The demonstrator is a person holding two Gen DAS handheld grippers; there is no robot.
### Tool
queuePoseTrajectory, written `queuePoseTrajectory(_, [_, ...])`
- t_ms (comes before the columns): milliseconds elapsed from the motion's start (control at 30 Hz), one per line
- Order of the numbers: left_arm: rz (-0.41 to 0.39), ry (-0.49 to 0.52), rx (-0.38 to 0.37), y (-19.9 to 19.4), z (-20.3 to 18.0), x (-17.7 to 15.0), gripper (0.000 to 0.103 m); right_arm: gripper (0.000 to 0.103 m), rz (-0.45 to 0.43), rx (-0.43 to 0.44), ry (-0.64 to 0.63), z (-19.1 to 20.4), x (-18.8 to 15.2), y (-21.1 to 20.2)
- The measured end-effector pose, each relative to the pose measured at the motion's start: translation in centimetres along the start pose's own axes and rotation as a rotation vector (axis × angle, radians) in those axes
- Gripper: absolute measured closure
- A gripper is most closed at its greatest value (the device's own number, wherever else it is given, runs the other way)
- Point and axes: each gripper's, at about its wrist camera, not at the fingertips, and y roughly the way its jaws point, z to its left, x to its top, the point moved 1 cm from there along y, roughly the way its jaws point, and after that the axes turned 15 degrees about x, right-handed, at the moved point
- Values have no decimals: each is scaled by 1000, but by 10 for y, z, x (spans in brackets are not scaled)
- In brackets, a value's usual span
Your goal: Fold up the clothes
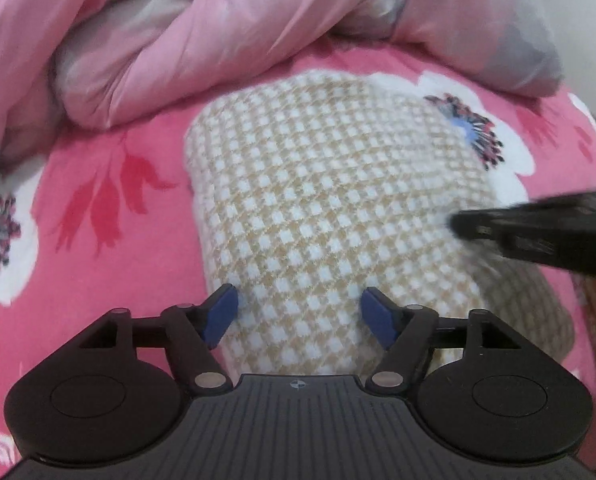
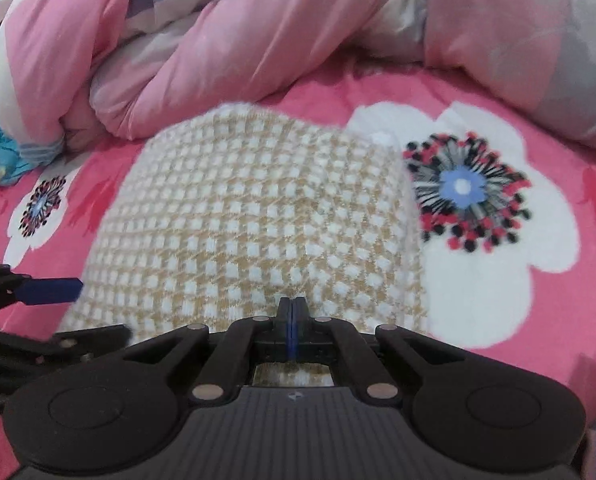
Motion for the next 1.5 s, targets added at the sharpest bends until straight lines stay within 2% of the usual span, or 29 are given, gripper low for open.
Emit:
queuePoseTrajectory(100, [39,1,8,1,0,1,30,103,-33,13,20,14,-10,-39])
queuePoseTrajectory(200, [47,6,23,0,-2,0,30,103,2,2,18,27,-29,-51])
queuePoseTrajectory(367, [55,30,49,-1,-8,1,30,103,55,-81,41,15,-66,-11])
queuePoseTrajectory(567, [65,30,59,-1,-8,0,30,103,-33,-27,99,33,-67,-60])
queuePoseTrajectory(767, [66,48,71,-2,-11,0,30,103,15,-52,152,24,-88,-8])
queuePoseTrajectory(867, [53,62,77,-3,-11,0,30,103,-18,-67,132,36,-80,-20])
queuePoseTrajectory(900, [56,59,73,-2,-10,0,30,103,-34,-57,113,44,-80,-28])
queuePoseTrajectory(1033, [69,48,57,0,-7,1,30,103,-103,88,36,76,-81,-50])
queuePoseTrajectory(1067, [71,47,55,0,-6,2,30,103,-94,119,16,83,-83,-43])
queuePoseTrajectory(1167, [87,41,44,3,-5,1,31,103,-28,118,-1,89,-92,-2])
queuePoseTrajectory(1233, [88,36,29,5,-2,0,31,103,-24,100,47,82,-94,19])
queuePoseTrajectory(1300, [74,35,-7,4,3,1,31,103,-37,104,99,80,-90,18])
queuePoseTrajectory(1367, [77,8,-76,5,16,6,31,103,-55,101,56,91,-89,2])
queuePoseTrajectory(1500, [103,-103,-228,8,54,15,33,103,-89,160,10,113,-91,-24])
